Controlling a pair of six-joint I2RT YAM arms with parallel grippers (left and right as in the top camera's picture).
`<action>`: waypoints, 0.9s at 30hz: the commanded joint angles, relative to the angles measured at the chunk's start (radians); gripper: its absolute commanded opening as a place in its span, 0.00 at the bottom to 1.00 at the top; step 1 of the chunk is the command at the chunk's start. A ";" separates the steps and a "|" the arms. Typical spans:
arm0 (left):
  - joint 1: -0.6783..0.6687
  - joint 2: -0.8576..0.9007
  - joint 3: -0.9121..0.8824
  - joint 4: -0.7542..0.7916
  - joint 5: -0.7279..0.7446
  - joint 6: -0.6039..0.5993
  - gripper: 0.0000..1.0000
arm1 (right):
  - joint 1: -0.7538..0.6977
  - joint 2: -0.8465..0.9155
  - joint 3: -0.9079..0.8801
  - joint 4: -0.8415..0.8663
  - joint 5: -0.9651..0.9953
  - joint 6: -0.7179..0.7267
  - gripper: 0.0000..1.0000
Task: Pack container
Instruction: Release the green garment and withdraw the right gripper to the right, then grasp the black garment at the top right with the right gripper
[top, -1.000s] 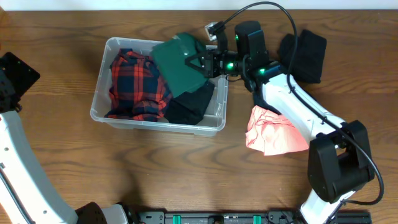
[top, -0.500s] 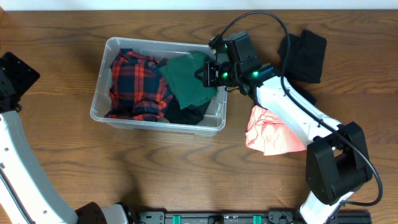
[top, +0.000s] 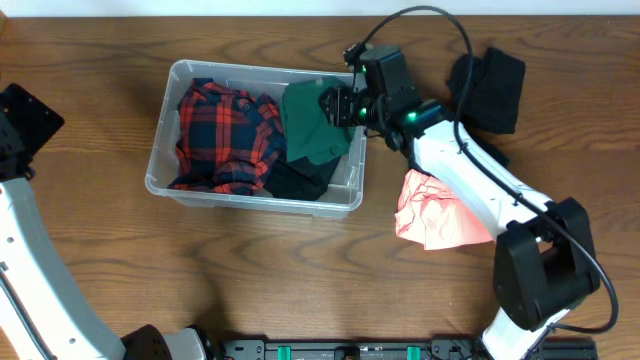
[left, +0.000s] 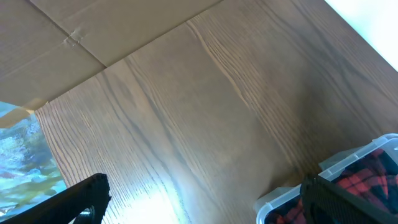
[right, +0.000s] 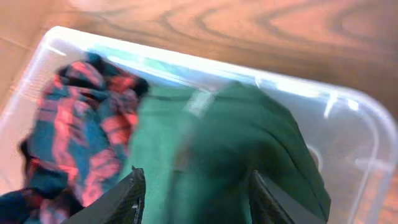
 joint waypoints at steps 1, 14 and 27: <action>0.004 0.006 0.007 -0.002 -0.009 -0.003 0.98 | -0.029 -0.109 0.093 -0.062 0.029 -0.058 0.53; 0.004 0.006 0.007 -0.002 -0.009 -0.003 0.98 | -0.613 -0.139 0.163 -0.431 0.055 0.016 0.59; 0.004 0.006 0.007 -0.003 -0.009 -0.003 0.98 | -0.876 0.288 0.162 -0.270 -0.254 0.013 0.85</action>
